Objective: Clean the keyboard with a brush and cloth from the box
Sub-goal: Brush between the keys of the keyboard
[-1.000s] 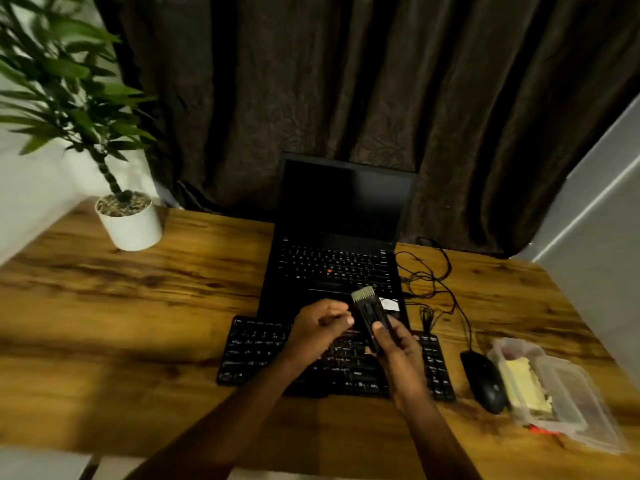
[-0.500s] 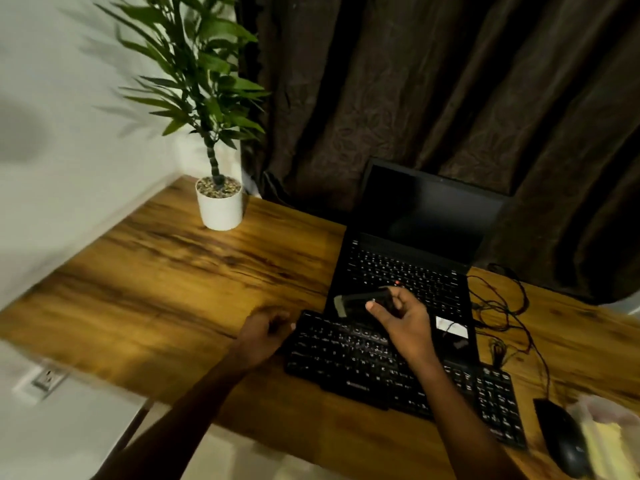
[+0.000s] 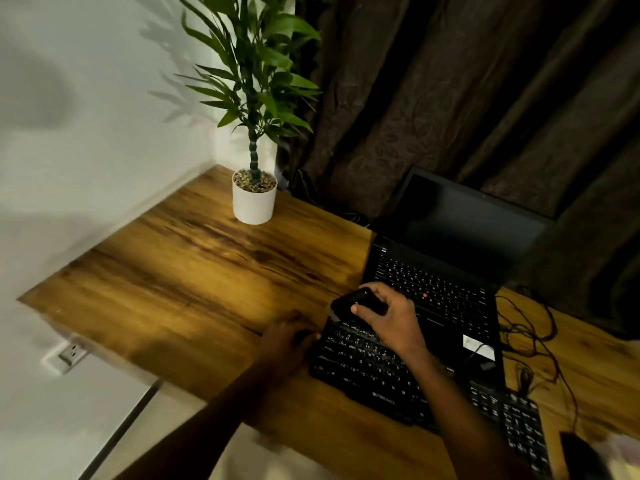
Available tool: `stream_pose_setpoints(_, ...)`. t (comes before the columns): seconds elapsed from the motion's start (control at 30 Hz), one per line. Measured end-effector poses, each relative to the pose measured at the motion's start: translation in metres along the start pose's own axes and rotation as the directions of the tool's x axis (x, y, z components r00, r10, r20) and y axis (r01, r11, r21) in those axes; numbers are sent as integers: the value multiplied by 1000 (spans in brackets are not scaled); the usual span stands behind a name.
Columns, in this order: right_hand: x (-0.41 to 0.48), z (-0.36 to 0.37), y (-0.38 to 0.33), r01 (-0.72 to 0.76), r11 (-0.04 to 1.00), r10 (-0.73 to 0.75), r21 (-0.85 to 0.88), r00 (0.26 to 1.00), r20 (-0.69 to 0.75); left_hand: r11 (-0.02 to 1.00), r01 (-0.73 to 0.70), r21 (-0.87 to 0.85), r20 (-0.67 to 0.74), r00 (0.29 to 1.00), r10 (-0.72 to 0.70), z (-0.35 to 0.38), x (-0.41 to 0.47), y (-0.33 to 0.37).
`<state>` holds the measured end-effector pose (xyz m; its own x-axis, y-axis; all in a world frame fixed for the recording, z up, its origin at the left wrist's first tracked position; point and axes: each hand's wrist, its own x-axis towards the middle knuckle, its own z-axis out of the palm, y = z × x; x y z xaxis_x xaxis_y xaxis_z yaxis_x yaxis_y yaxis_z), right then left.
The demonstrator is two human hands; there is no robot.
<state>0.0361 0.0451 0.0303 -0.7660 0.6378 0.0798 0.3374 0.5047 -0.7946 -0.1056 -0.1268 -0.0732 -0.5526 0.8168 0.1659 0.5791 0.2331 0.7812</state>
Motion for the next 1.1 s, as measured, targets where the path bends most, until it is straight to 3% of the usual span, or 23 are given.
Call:
stream_pose_setpoints(0.2,3,-11,-3,-23,996,28,-88,998,61,1000,-15,26,-8,1000,15,2,-2,0)
stream_pose_setpoints(0.43,5,2,-11,-39,999,40,-22,997,67,999,-27,46,-20,999,28,4,-4,0)
stream_pose_setpoints(0.67,5,-14,-13,-26,989,45,-144,991,129,999,-19,32,-16,1000,19,8,-3,-6)
stream_pose_setpoints(0.87,13,2,-22,-11,996,20,-85,994,103,995,-96,16,-29,995,96,7,-4,-5)
stream_pose_setpoints(1.1,3,-15,-8,-57,987,71,-149,993,95,994,-97,52,4,995,97,8,-5,-9)
